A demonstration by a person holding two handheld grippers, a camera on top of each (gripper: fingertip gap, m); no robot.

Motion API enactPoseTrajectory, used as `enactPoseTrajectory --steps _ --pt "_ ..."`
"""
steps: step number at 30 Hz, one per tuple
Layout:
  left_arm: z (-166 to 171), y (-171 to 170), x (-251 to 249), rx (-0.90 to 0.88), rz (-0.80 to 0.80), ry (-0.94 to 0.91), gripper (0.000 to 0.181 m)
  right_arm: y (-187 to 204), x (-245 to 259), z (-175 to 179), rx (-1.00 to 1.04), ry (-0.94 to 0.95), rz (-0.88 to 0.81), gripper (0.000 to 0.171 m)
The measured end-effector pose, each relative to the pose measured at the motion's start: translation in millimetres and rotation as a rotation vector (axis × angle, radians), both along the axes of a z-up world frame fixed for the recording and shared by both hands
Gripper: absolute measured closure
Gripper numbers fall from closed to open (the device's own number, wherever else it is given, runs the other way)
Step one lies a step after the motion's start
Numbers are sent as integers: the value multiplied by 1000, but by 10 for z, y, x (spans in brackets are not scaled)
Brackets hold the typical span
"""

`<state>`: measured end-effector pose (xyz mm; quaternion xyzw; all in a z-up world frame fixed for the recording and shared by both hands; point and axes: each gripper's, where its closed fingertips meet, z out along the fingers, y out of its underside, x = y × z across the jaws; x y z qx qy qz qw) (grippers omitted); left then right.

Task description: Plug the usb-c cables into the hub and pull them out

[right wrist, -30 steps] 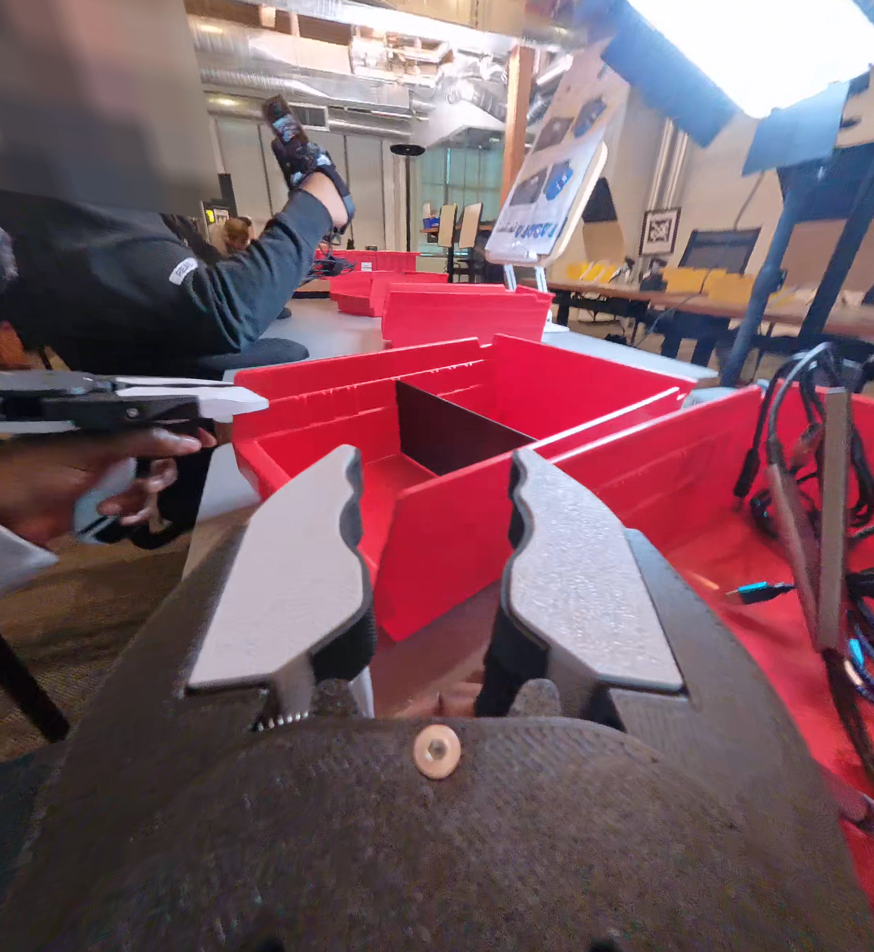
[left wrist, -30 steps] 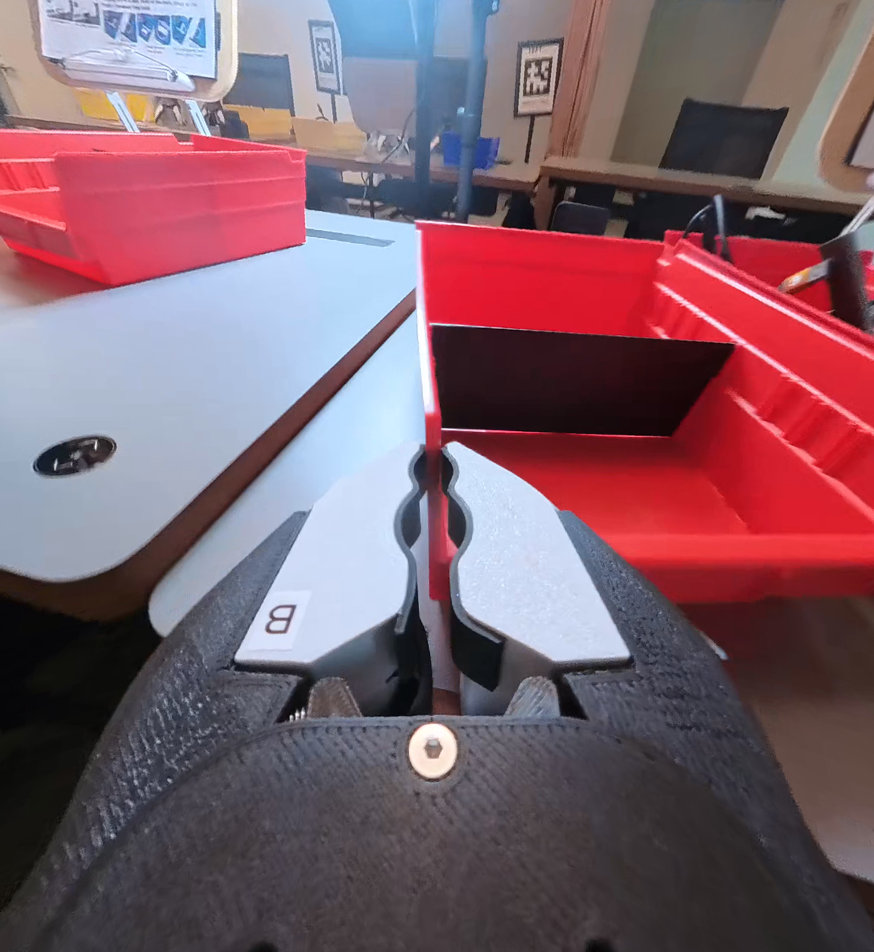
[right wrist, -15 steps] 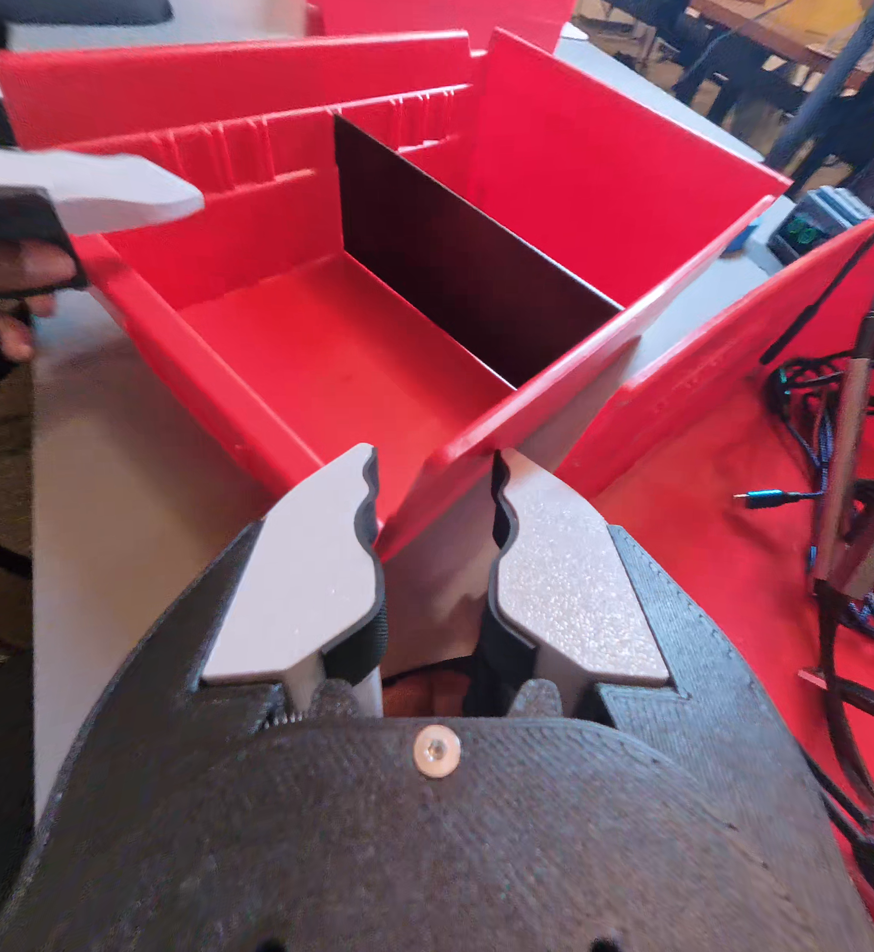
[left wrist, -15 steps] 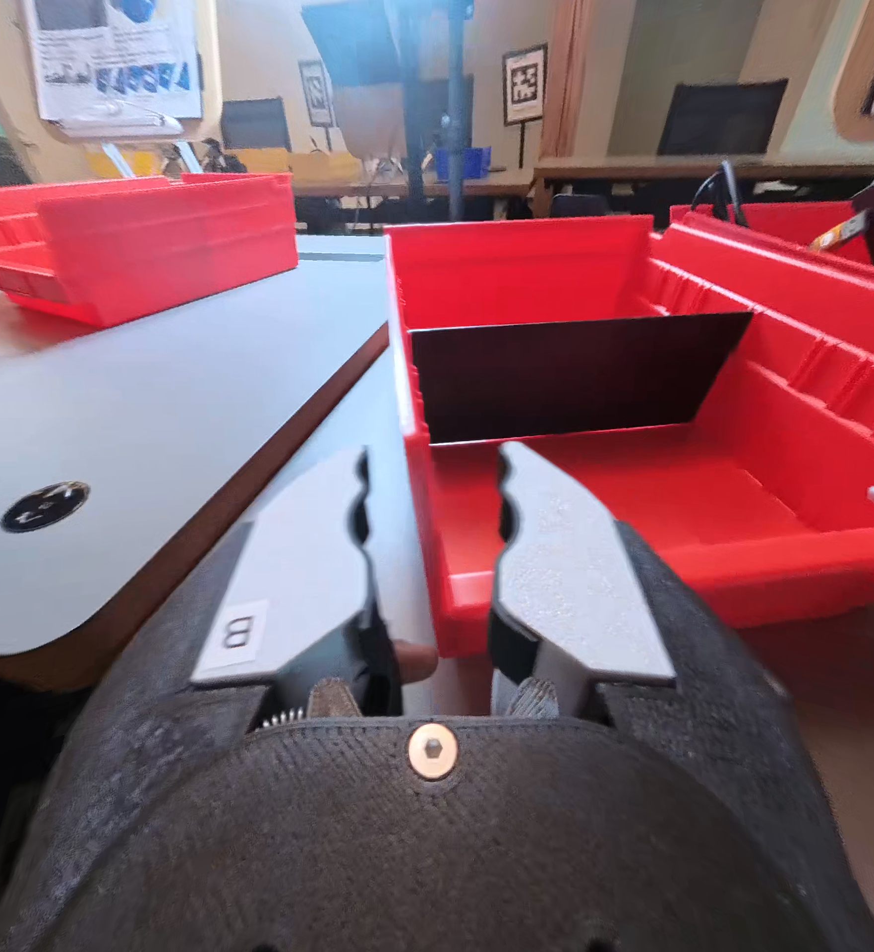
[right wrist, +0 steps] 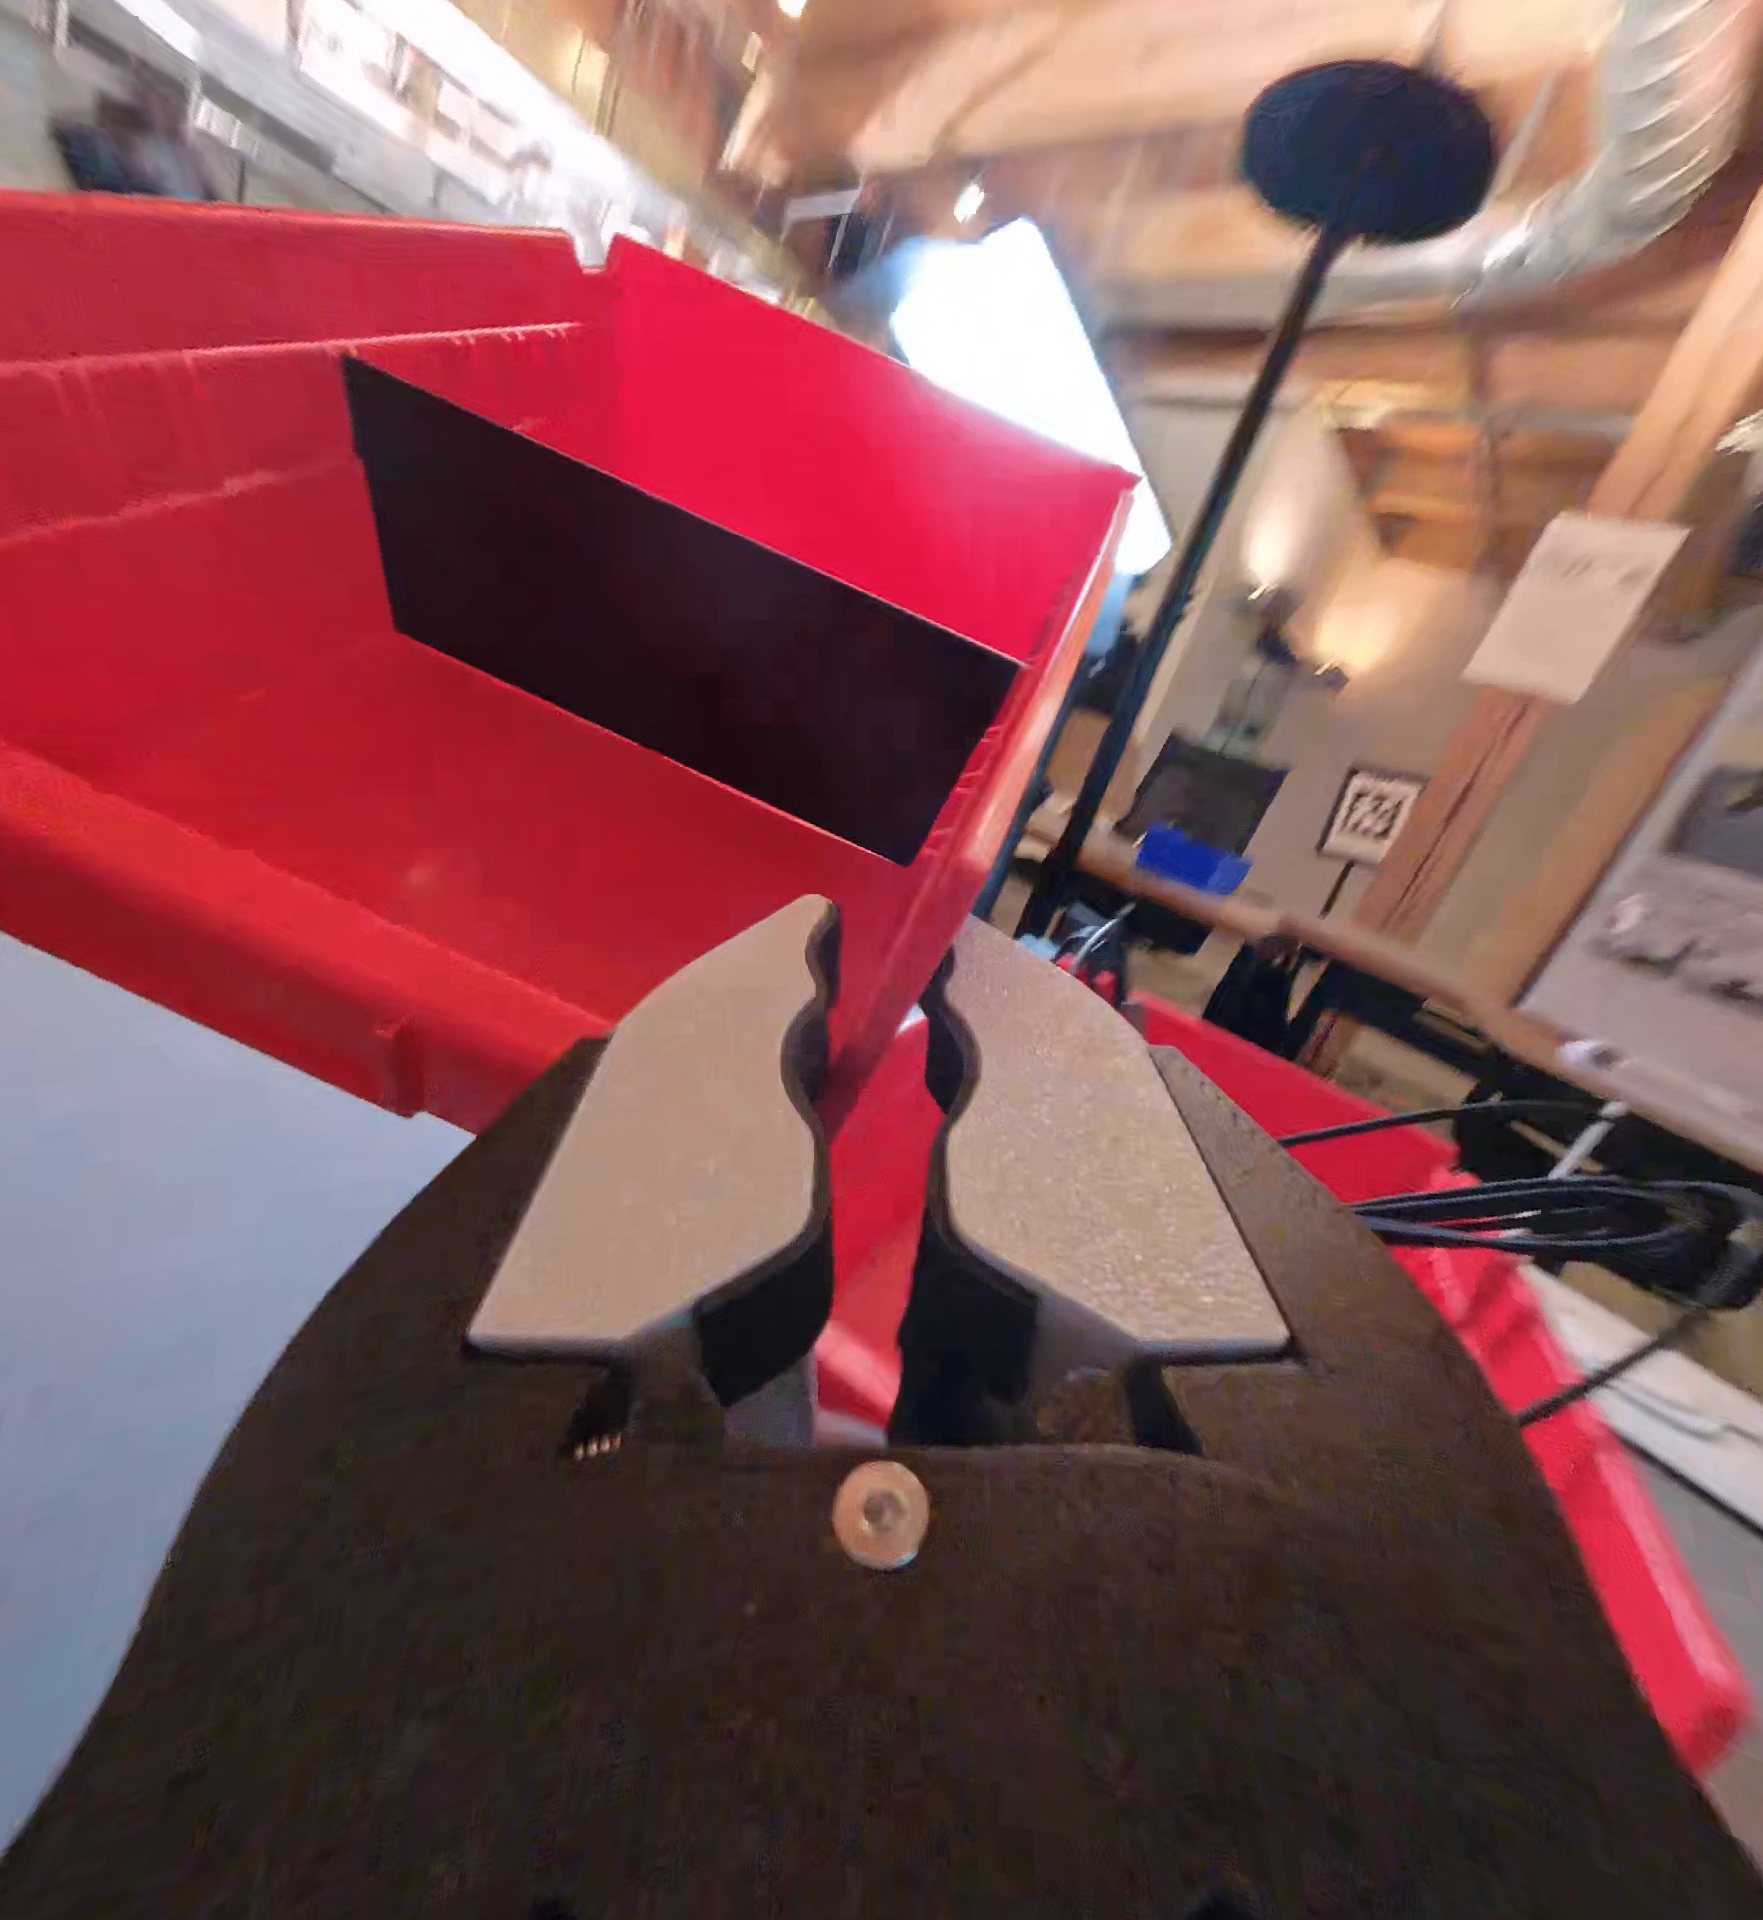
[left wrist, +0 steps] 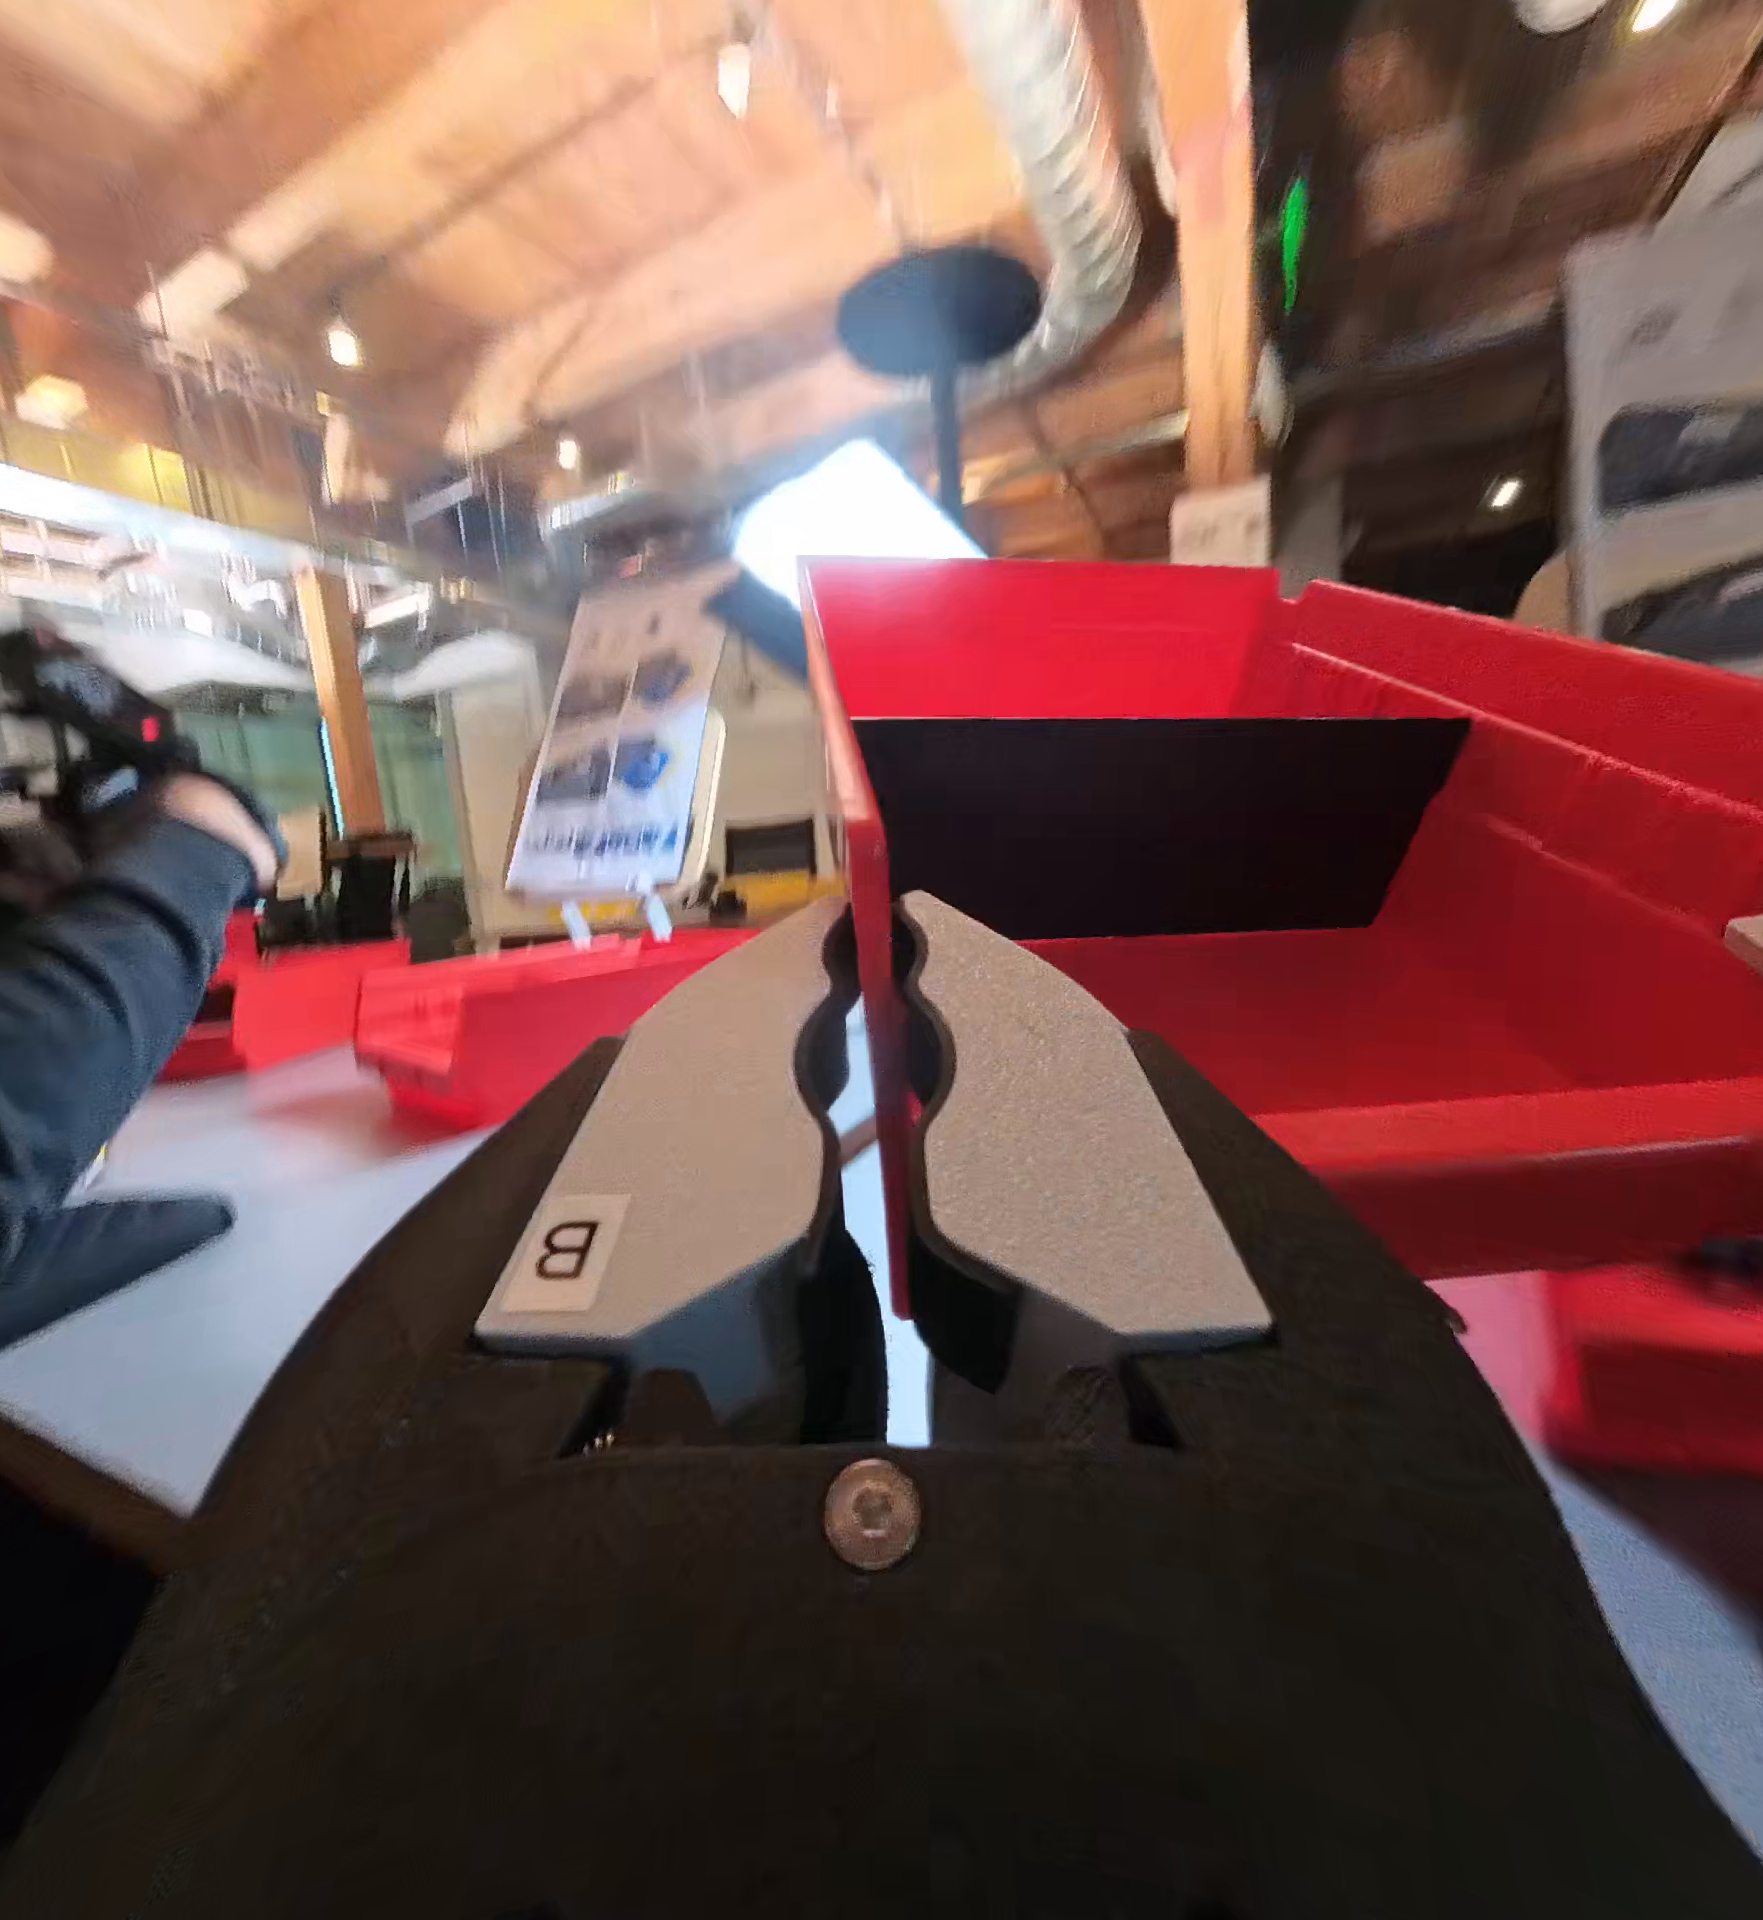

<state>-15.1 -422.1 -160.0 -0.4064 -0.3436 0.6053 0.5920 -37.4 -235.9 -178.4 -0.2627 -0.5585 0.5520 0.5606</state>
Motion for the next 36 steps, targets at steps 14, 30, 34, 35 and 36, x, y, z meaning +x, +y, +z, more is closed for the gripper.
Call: enactPoseTrajectory --steps 14,30,34,35,36 --pt "636 2430 239 -6 -491 126 173 2373 964 632 -191 227 -477 165" --pt "-620 4792 151 -210 -803 -341 169 4458 1439 -570 -208 -241 -857 167" --pt "-869 4918 153 -256 -826 -435 167 4588 1427 -784 -237 -334 -864 168" --pt "-914 4934 150 -268 -827 -451 167 4606 1417 -847 -241 -363 -863 168" --pt "-968 4945 151 -277 -829 -476 166 4621 1416 -884 -243 -381 -866 168"
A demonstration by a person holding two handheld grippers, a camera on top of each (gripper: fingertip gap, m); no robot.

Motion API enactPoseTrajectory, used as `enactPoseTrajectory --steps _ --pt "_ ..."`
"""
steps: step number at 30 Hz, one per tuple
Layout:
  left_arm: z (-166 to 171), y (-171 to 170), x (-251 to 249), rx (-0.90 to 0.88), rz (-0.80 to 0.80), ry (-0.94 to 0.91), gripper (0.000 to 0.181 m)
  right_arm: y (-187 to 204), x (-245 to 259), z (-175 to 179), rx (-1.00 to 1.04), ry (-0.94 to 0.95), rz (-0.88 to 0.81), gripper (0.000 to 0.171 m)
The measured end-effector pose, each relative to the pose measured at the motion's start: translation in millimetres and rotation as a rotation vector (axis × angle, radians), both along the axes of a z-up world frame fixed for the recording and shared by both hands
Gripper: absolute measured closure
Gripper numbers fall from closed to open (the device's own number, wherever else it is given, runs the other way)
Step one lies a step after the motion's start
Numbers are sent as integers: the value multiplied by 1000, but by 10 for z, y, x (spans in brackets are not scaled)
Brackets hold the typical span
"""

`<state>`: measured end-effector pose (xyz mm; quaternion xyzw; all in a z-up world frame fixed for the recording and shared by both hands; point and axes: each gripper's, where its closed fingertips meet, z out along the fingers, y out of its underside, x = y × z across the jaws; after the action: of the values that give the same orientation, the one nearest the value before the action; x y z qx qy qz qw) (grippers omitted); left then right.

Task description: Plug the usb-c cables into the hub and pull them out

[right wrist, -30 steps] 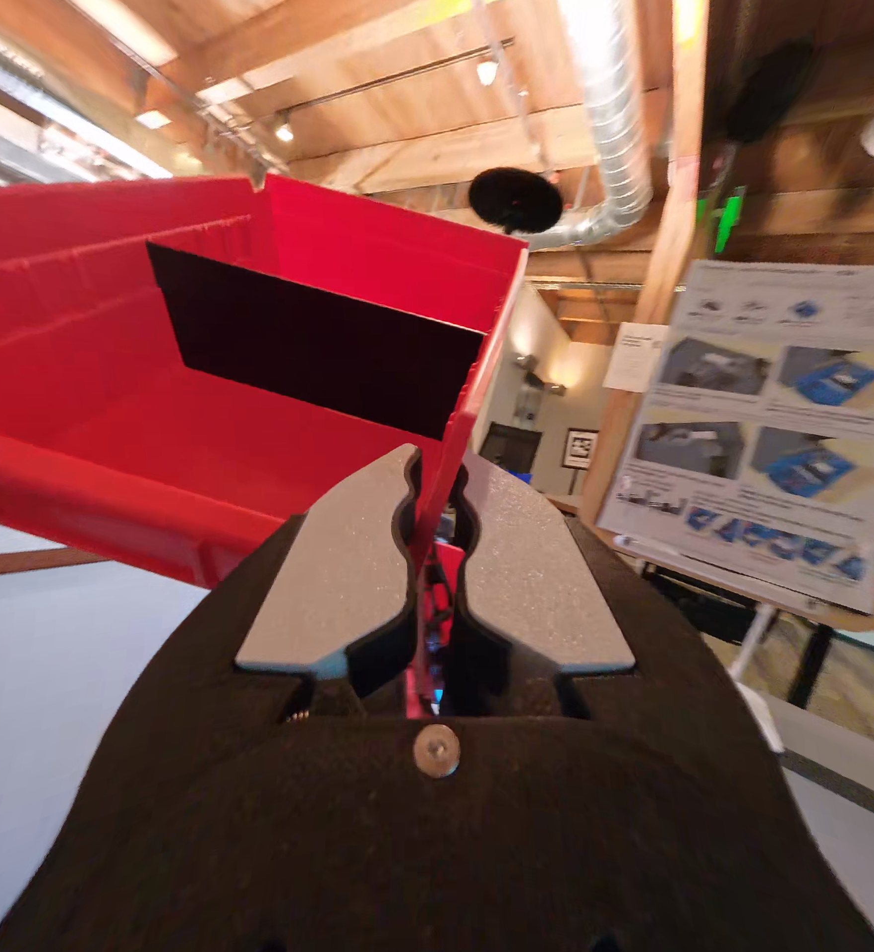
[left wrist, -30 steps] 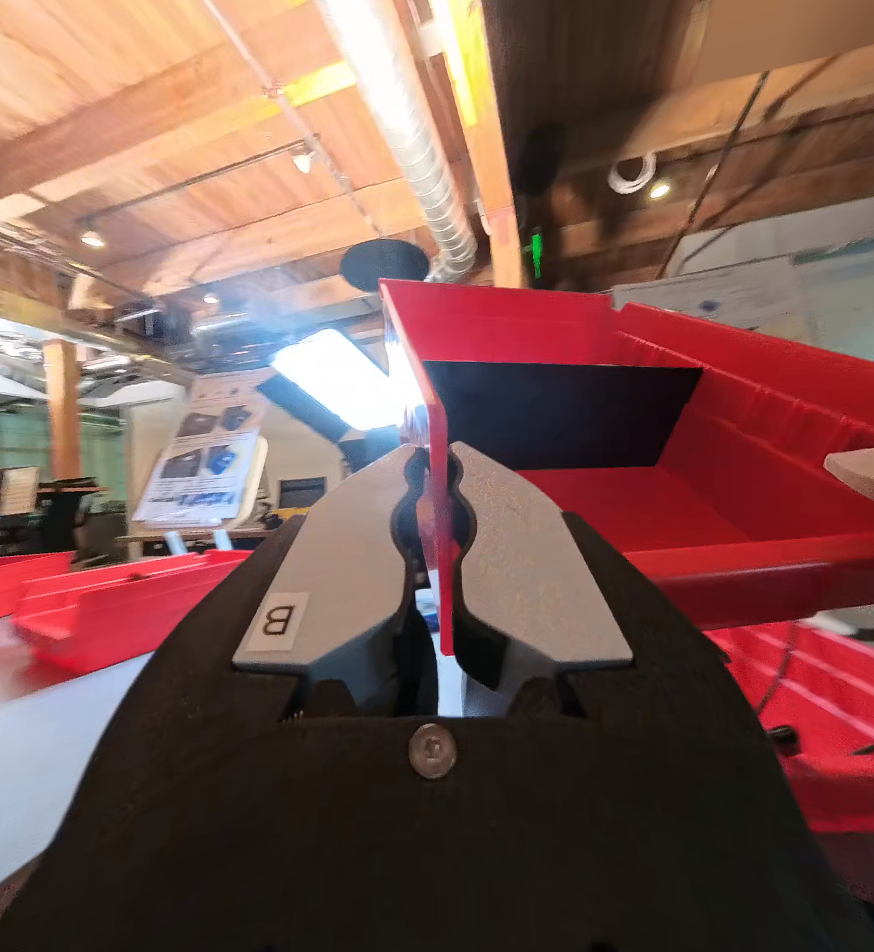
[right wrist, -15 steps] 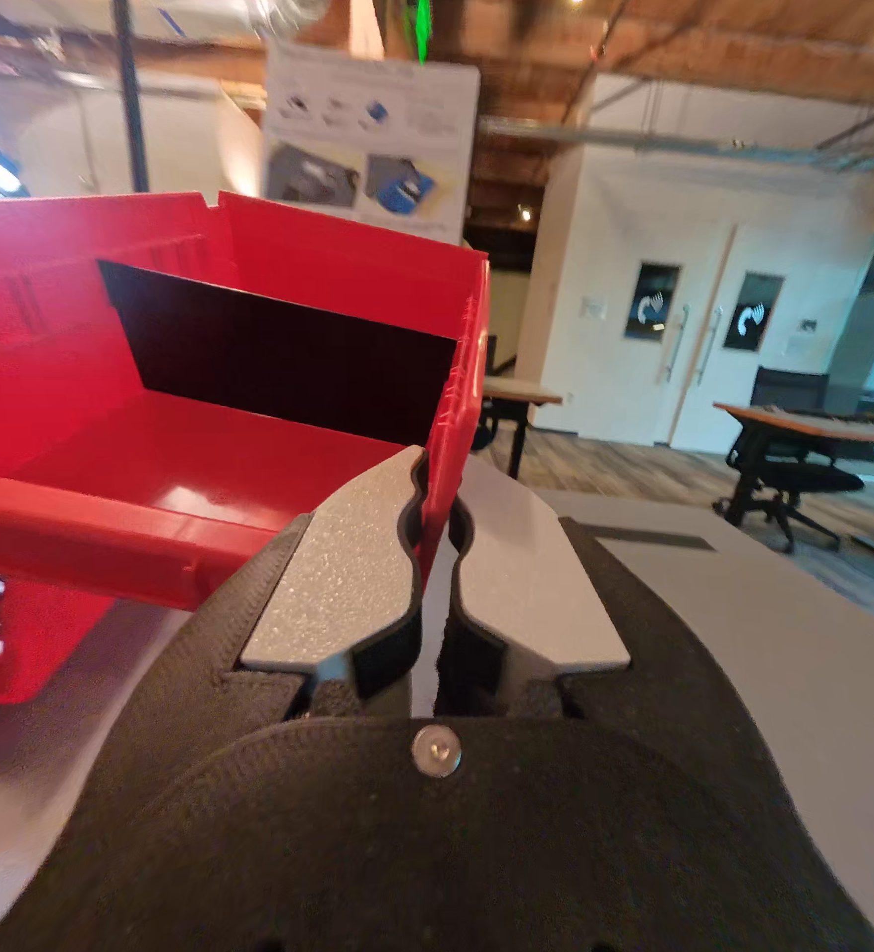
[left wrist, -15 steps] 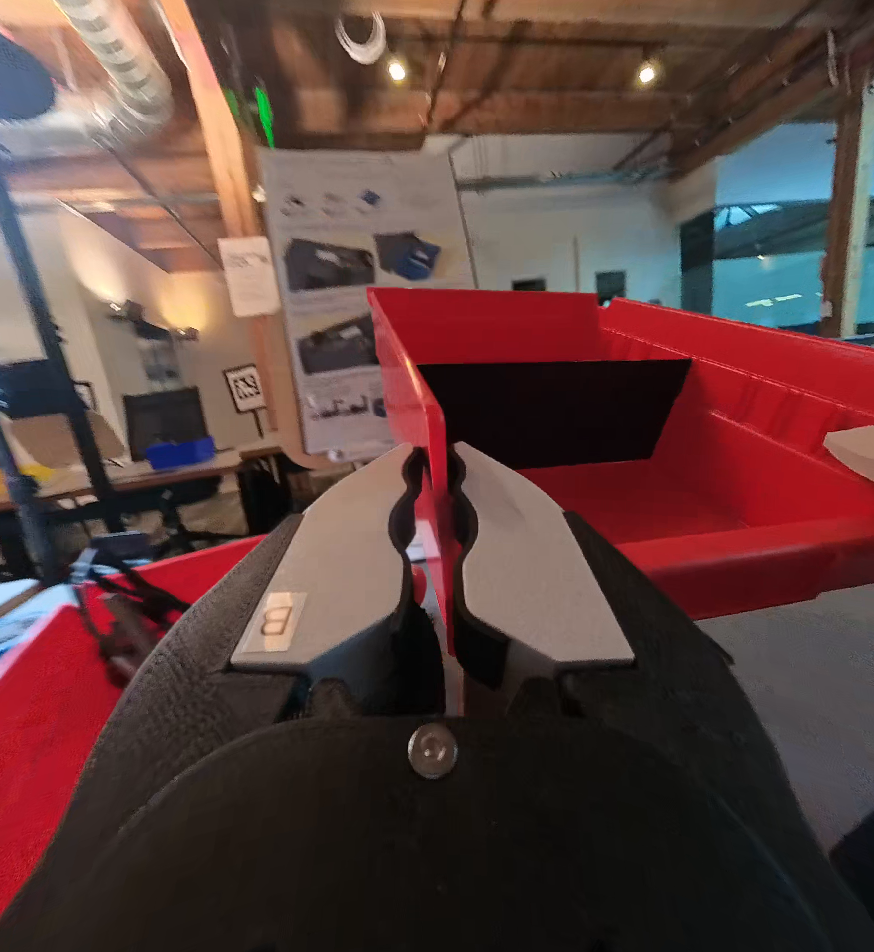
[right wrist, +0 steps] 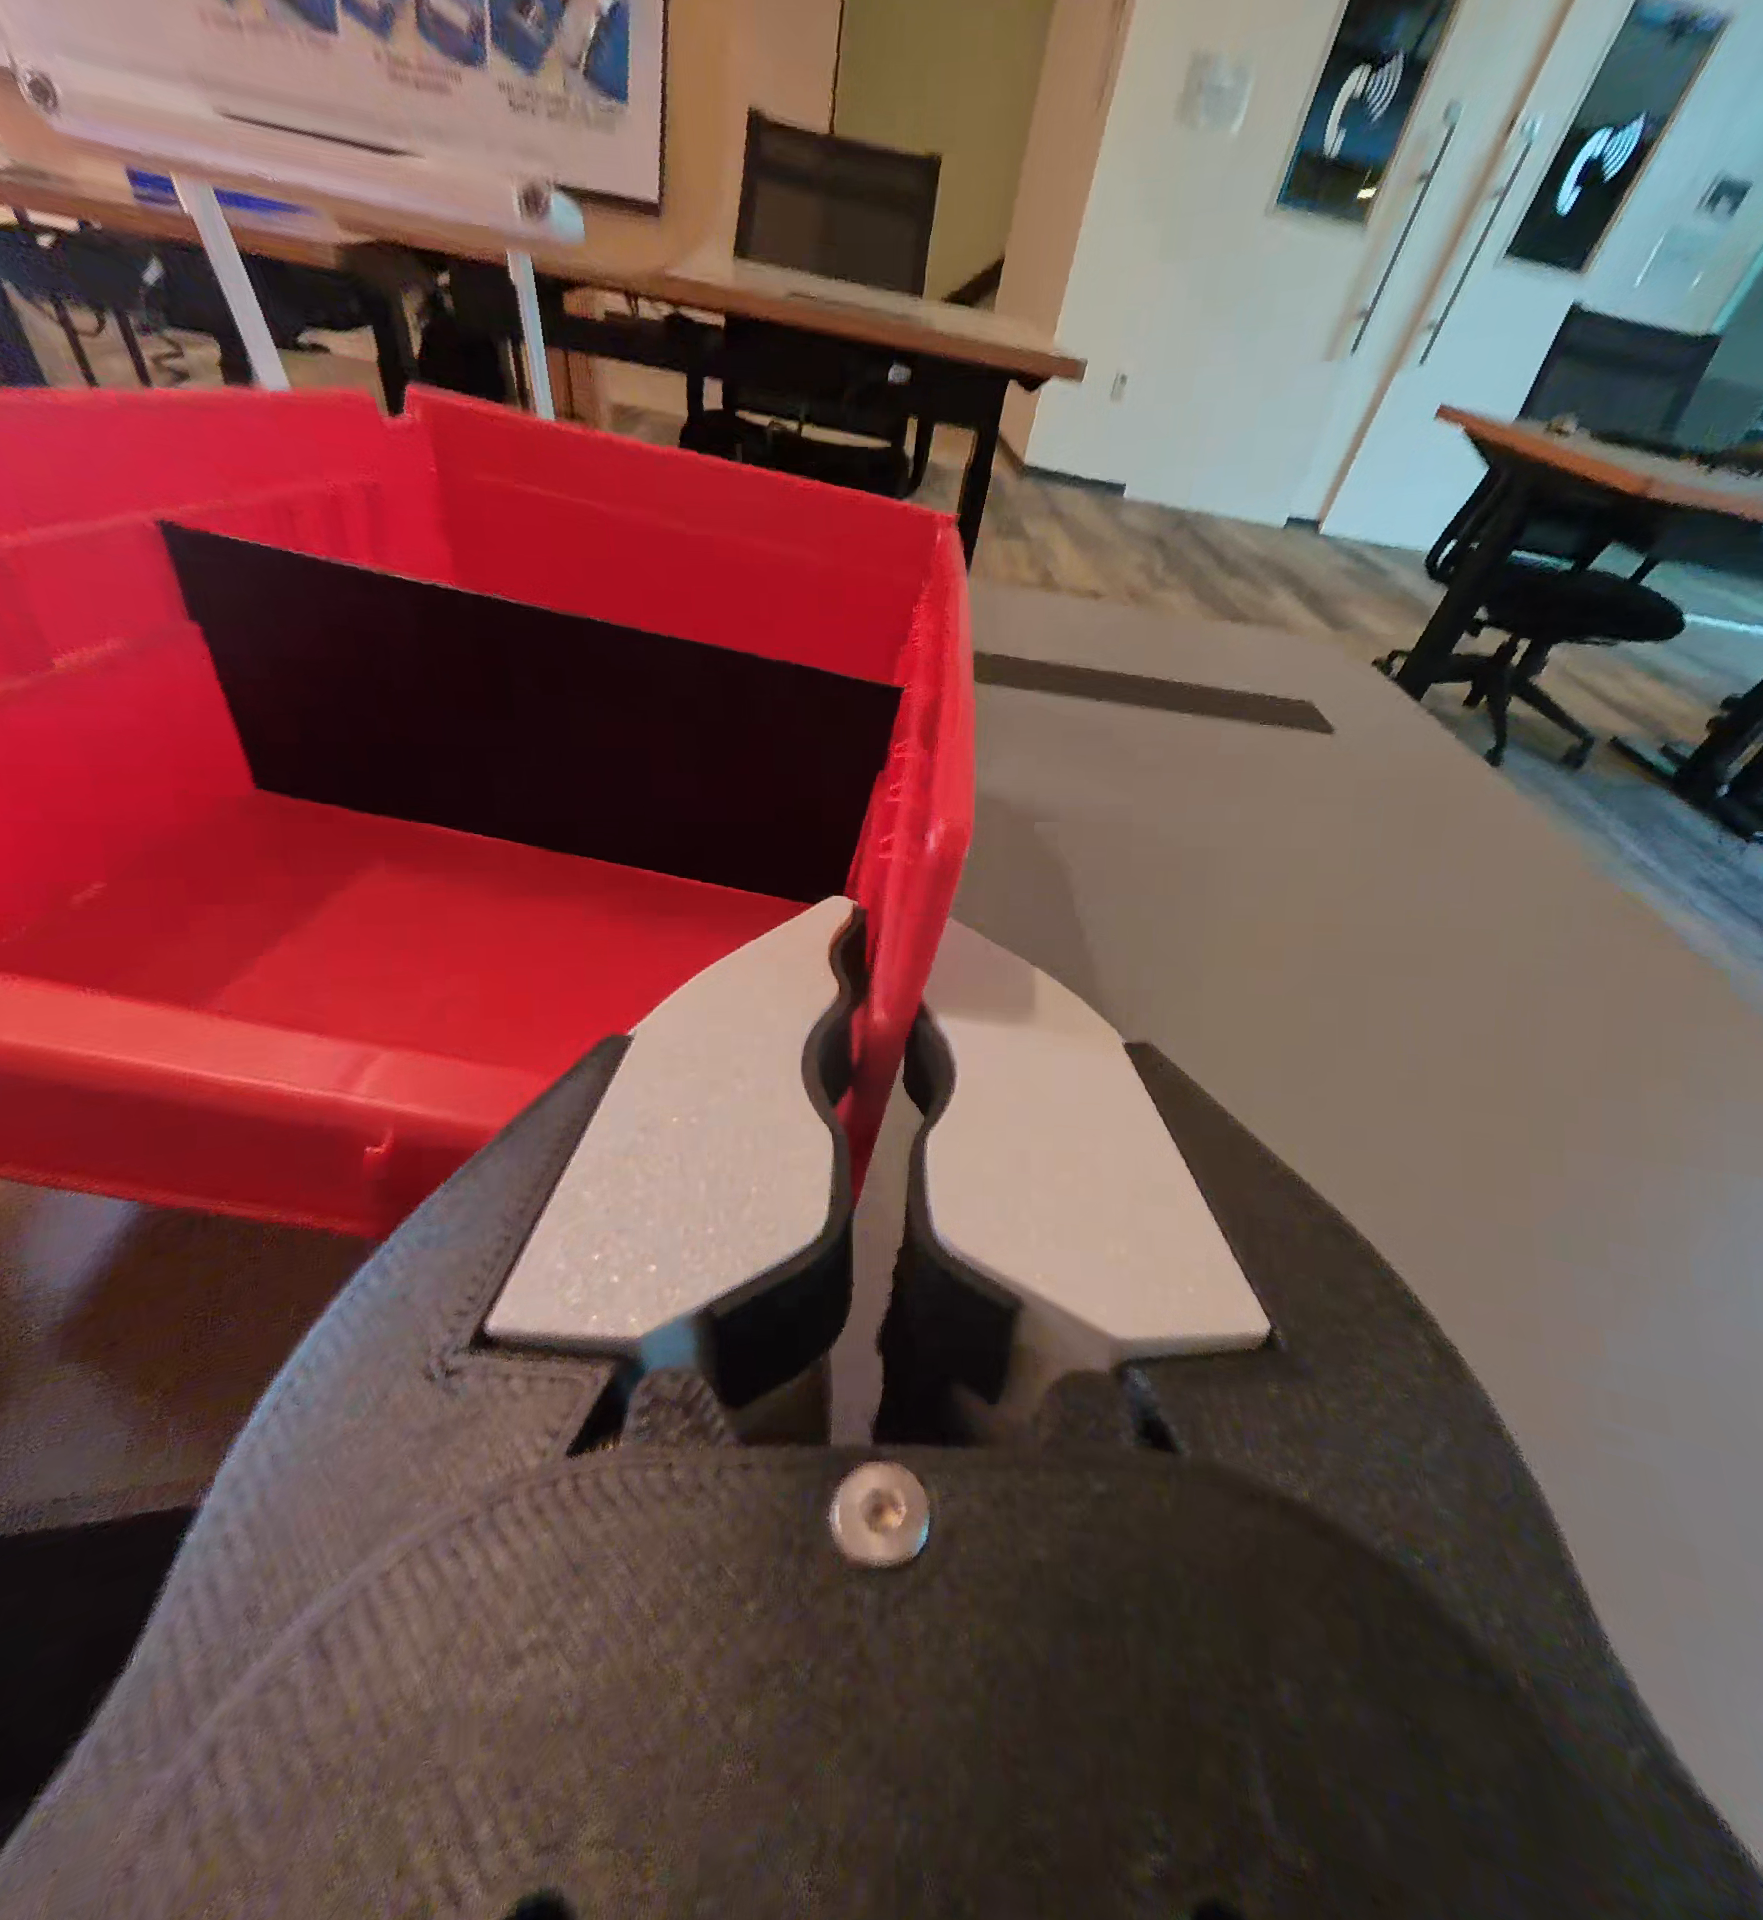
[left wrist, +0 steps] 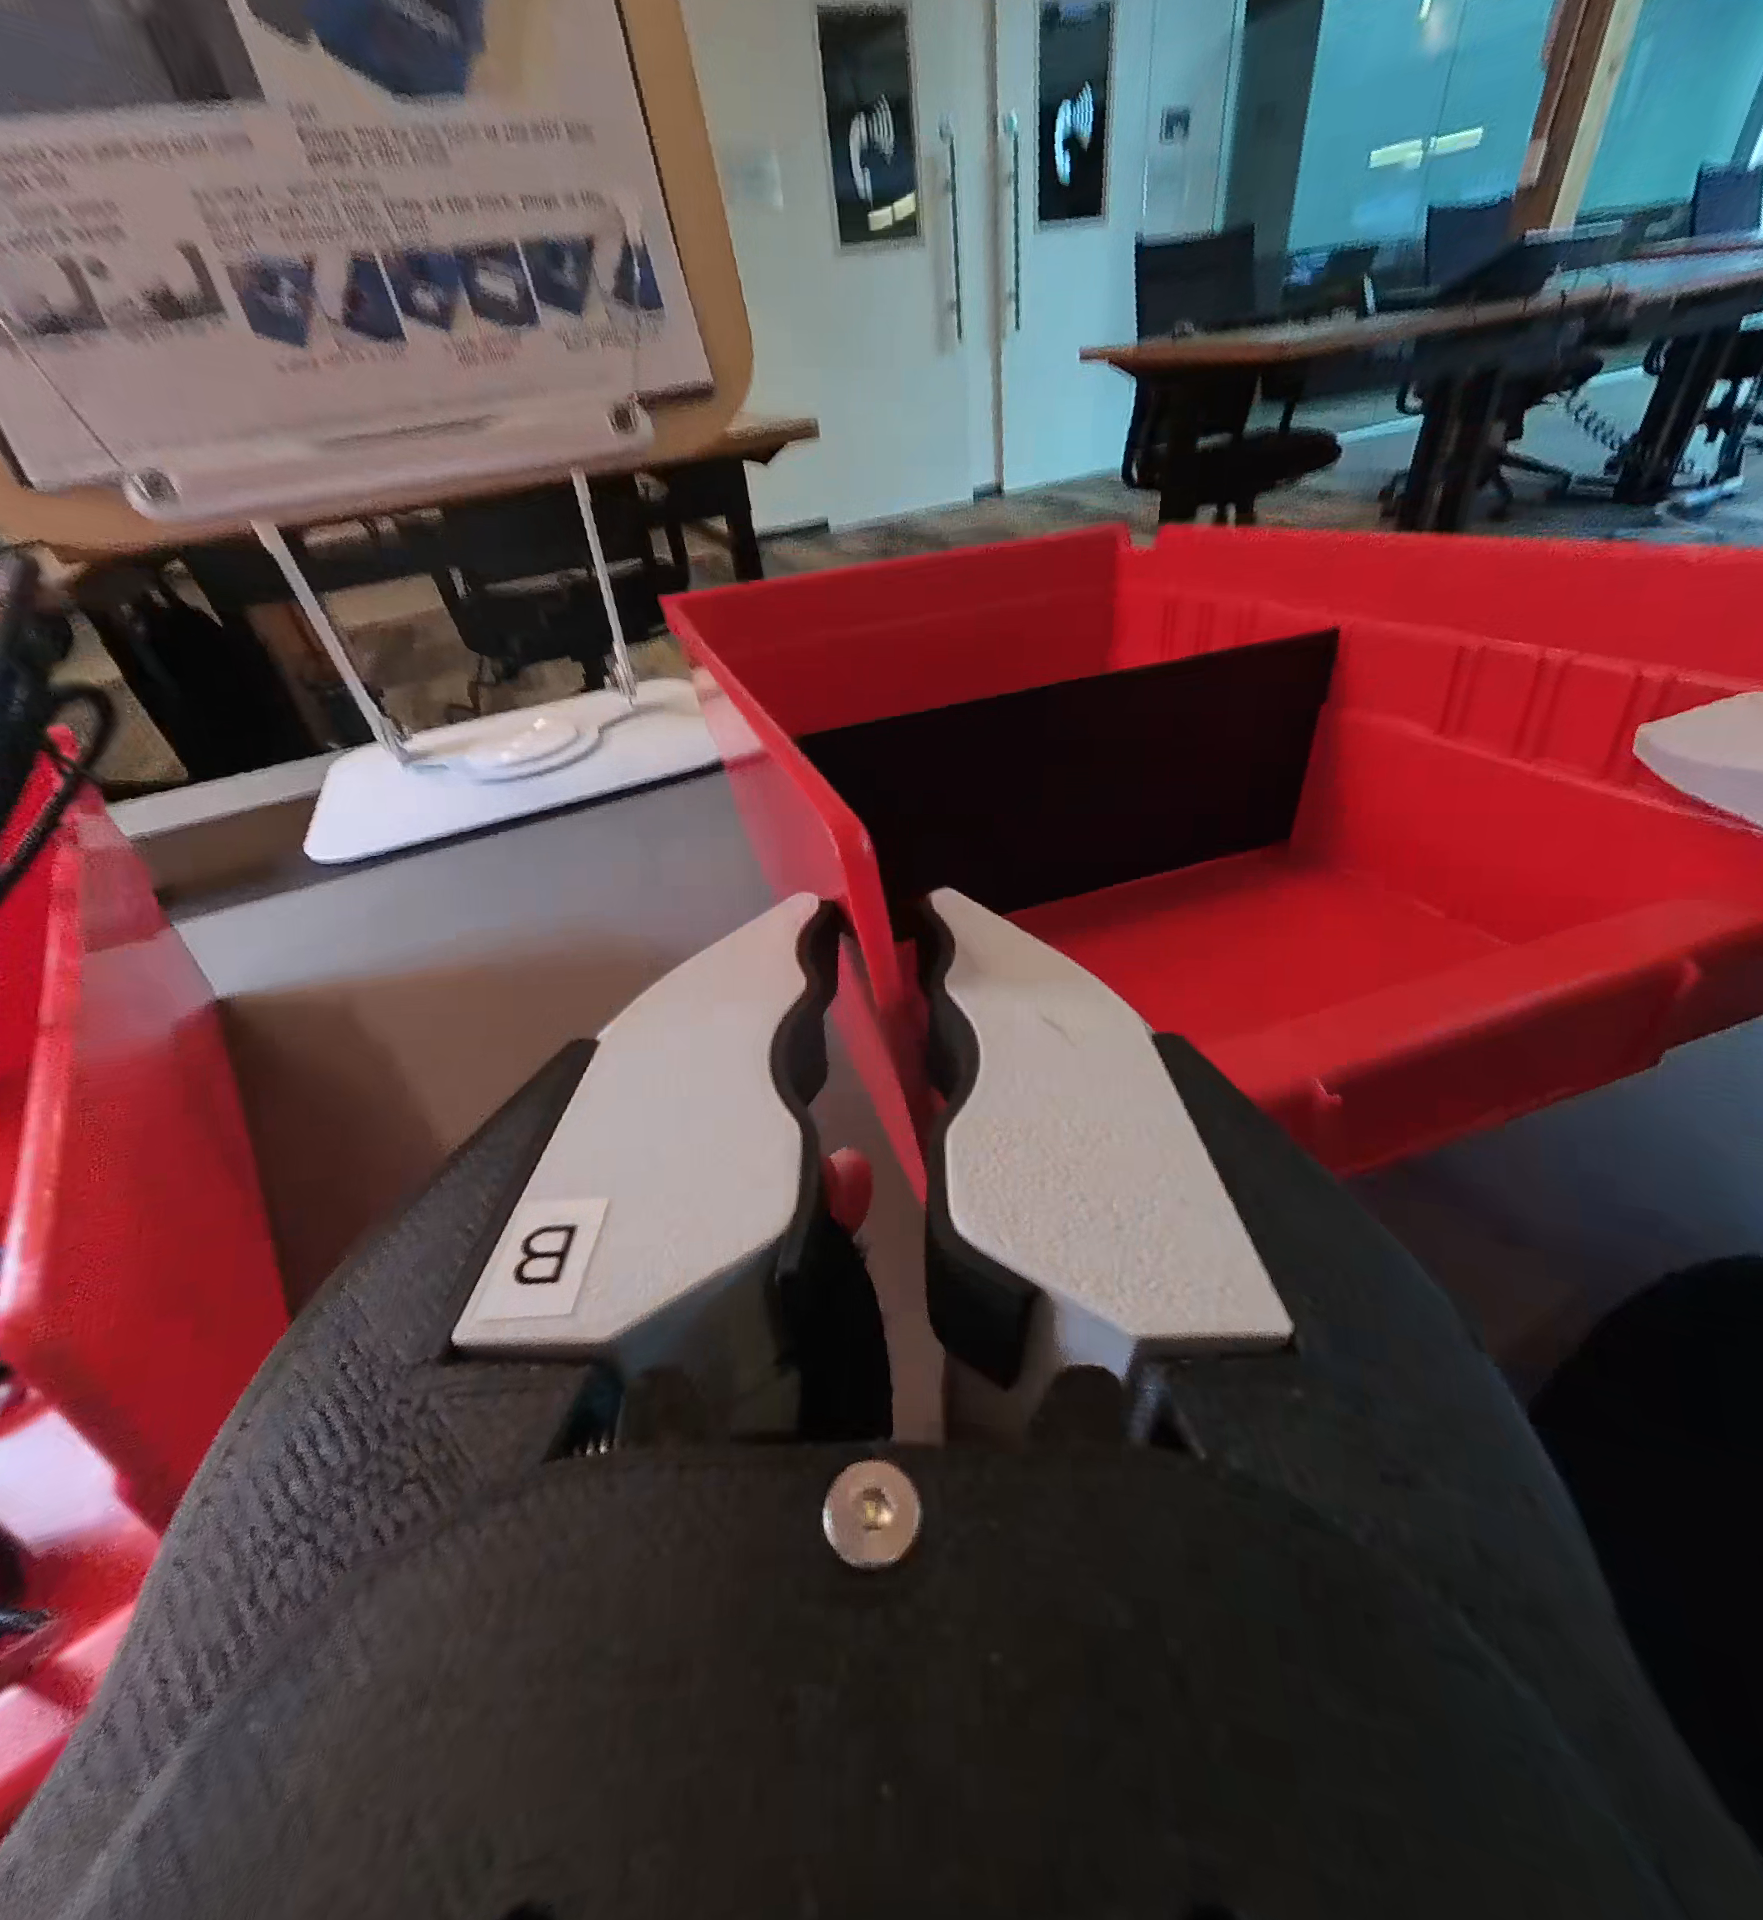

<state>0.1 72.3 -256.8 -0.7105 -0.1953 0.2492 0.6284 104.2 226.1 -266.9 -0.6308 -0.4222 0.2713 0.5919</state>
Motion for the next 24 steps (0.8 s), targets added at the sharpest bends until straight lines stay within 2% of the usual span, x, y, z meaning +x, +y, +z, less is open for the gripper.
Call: enactPoseTrajectory --steps 3,6,8,9,10,12,14,16,19,21,22,24 --pt "-42 7 41 -5 -26 -15 164 15 17 0 2 5 -5 168" --pt "-53 21 147 27 -154 -104 155 42 31 13 -17 66 6 163" --pt "25 11 282 103 -267 -174 141 9 35 225 41 226 41 131" --pt "69 -27 319 129 -286 -179 135 -3 66 337 70 304 37 124" --pt "108 -82 344 140 -290 -159 130 -22 93 411 84 345 39 117" --pt "182 -254 401 119 -275 -64 124 -67 147 536 117 397 45 92" --pt "276 -507 493 76 -257 82 123 -152 237 691 185 443 55 79" --pt "340 -817 557 25 -225 213 123 -323 338 883 291 486 103 76" --pt "134 -1234 609 -132 -246 202 124 -665 375 1047 363 487 277 79" --pt "-169 -1460 573 -300 -278 123 123 -929 284 1013 268 445 480 73" --pt "-250 -1549 514 -352 -268 118 121 -1041 231 957 213 402 569 78" --pt "-258 -1641 383 -413 -243 163 123 -1251 111 705 107 226 726 77"
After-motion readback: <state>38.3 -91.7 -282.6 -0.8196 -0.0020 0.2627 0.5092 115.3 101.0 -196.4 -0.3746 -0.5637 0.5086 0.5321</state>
